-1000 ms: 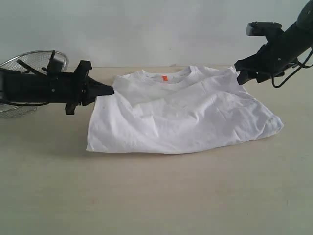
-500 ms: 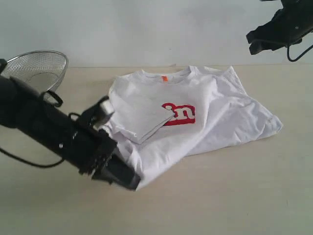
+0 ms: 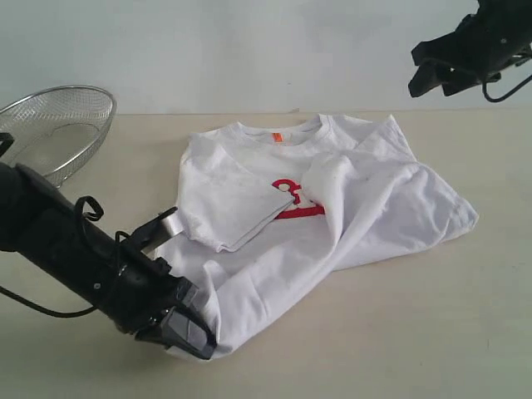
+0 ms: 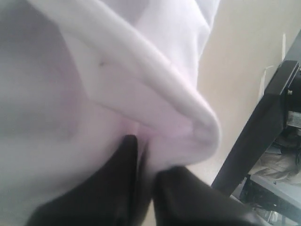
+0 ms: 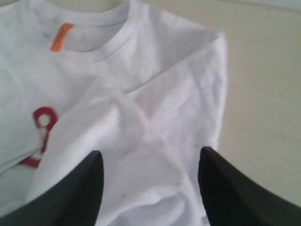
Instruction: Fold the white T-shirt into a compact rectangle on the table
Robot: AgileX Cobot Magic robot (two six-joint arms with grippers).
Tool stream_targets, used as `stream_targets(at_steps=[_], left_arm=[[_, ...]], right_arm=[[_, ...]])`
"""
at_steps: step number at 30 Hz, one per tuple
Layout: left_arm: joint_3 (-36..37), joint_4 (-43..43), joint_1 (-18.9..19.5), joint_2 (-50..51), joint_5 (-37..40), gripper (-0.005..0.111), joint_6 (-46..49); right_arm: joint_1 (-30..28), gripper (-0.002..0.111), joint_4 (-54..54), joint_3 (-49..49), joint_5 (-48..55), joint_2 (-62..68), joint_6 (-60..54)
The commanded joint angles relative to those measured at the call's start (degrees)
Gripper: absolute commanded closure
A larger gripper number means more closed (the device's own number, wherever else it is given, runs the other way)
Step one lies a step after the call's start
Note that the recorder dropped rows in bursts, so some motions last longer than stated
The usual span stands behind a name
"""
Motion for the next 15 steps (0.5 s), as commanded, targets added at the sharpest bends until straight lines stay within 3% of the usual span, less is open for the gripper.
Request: stream_targets(at_steps=[1, 6, 8, 15], left_arm=[[-0.6, 0.1, 0.0, -0.4, 0.3, 0.077, -0.3], [-0.6, 5.9, 0.0, -0.4, 2.5, 0.047, -3.9], [-0.6, 6.6, 0.0, -0.4, 3.1, 0.041, -5.1], [-0.6, 6.5, 0.0, -0.4, 10.7, 0.044, -5.8]], right_arm=[[2.4, 0.06, 2.7, -0.2, 7.2, 0.0, -3.2], [6.6, 0.092, 0.3, -0.2, 6.5, 1.5, -2.8], [7.6, 0.107, -0.1, -0.2, 6.4, 1.8, -2.8], [9.9, 0.108, -3.1, -0.2, 9.1, 5.4, -2.8]])
